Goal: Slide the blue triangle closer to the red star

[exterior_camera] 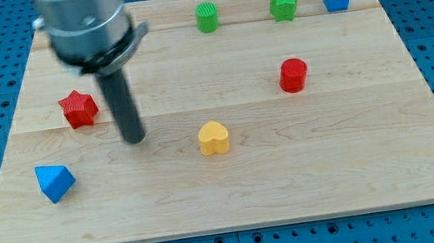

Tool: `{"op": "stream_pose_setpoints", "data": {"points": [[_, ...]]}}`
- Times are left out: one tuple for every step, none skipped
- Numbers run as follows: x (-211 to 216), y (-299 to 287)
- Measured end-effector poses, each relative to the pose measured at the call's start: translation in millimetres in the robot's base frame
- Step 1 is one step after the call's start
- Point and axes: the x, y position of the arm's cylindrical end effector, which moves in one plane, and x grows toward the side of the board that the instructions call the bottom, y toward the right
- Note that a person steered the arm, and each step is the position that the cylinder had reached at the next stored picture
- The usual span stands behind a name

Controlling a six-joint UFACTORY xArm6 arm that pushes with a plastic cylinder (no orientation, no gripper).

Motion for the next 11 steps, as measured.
{"op": "stream_pose_setpoints", "data": {"points": [[55, -55], [85, -102], [66, -106], [66, -58], [56, -29], [46, -26], [68, -56], [64, -90], [53, -72], [51, -44], [27, -34]]}}
